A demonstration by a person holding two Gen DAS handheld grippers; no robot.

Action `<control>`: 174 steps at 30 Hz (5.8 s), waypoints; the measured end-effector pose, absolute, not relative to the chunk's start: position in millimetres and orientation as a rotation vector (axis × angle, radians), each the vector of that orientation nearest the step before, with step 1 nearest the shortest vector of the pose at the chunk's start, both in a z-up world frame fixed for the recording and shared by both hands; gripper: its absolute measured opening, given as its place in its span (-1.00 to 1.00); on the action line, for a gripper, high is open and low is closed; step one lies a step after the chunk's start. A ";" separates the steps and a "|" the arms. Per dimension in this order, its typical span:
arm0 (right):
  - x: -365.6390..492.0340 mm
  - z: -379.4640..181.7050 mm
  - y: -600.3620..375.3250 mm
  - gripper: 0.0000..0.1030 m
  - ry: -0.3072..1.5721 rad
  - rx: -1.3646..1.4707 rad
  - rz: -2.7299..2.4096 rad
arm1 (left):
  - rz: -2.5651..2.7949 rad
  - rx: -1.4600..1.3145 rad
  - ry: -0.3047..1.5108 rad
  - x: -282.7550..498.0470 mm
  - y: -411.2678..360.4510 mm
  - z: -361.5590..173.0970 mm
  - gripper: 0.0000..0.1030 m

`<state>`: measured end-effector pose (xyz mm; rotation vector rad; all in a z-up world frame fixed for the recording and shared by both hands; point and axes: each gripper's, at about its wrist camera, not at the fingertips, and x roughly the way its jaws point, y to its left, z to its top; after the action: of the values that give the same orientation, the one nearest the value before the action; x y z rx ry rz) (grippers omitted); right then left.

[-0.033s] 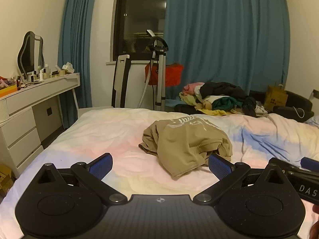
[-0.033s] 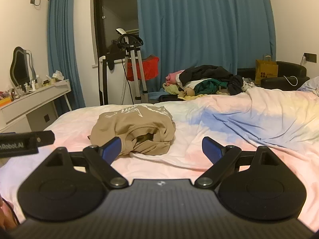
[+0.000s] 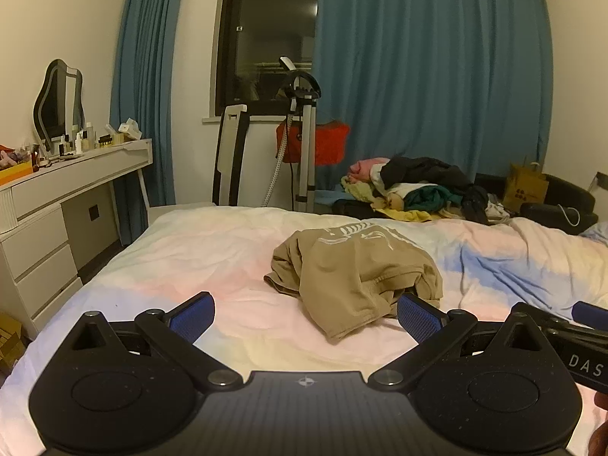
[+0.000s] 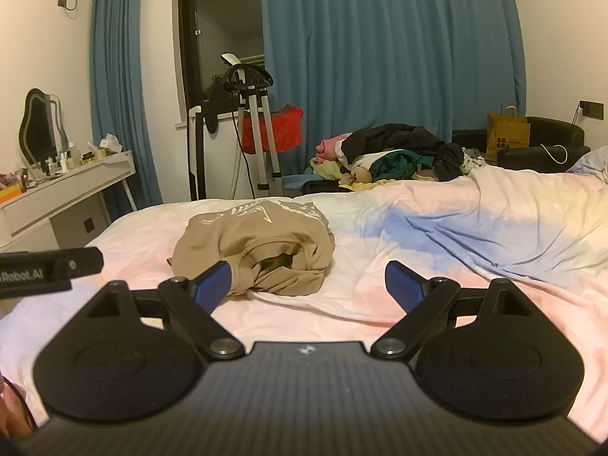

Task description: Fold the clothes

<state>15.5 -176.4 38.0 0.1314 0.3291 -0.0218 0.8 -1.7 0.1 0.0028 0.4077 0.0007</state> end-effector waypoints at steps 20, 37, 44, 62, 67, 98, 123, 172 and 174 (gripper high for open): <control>16.8 36.7 -178.2 0.73 0.322 0.122 -0.050 | 0.002 0.015 0.390 -2.5 -1.9 -0.1 0.99; 13.7 40.0 -179.2 0.73 0.311 0.132 -0.053 | -0.004 -0.040 0.347 -4.6 5.6 1.8 0.99; 7.6 45.3 -180.1 0.73 0.255 0.151 -0.087 | -0.025 0.002 0.351 -0.3 0.0 -3.3 0.99; 60.6 114.7 -232.9 0.74 0.017 0.296 -0.237 | -0.329 0.447 0.471 89.6 -49.7 -34.0 0.68; 102.6 44.3 -247.9 0.74 0.267 0.293 -0.211 | -0.388 0.653 0.536 122.1 -87.0 -103.5 0.28; 142.3 9.8 -138.6 0.73 0.249 0.191 0.174 | -0.321 0.101 0.117 82.7 37.7 10.9 -0.83; 145.2 -2.2 -217.6 0.73 0.285 0.428 -0.253 | -0.195 -0.107 0.447 146.2 71.3 -17.3 -0.82; 128.3 -14.6 -193.1 0.73 0.506 0.170 -0.208 | 0.278 -0.215 0.403 110.6 86.1 -21.7 0.68; 120.5 -11.3 -188.9 0.73 0.508 0.134 -0.223 | 0.273 -0.223 0.373 104.9 86.2 -11.4 0.68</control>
<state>120.5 -188.9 -11.3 0.1338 0.5075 -0.2225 105.0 86.2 -11.4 -0.2226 0.3726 0.2733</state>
